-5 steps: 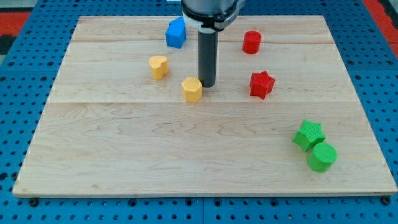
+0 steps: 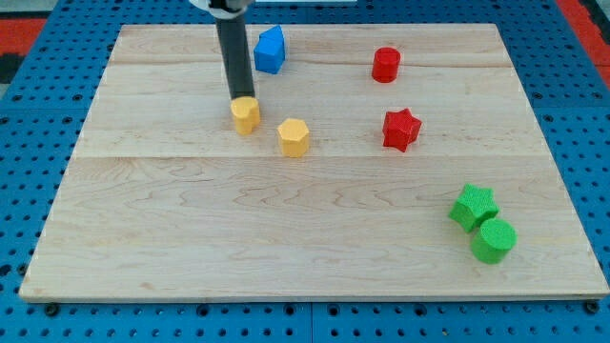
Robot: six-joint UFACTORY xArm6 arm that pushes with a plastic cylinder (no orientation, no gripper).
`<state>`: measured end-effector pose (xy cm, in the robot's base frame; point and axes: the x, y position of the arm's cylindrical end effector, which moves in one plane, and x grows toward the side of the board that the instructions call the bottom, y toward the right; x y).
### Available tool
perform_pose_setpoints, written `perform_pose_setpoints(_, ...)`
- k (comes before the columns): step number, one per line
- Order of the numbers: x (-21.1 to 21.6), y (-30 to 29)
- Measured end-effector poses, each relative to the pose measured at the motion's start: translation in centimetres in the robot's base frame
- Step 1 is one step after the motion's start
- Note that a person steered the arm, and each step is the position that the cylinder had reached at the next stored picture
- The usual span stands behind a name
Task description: Move the red star towards the bottom center
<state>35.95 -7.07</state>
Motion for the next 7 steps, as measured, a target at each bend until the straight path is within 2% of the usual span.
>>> perform_pose_setpoints(1,2.0,3.0)
perform_pose_setpoints(2,0.2,1.8)
perform_pose_setpoints(3,-2.0,3.6)
perform_pose_setpoints(6,-2.6,4.4)
perform_pose_setpoints(7,-3.1,9.3)
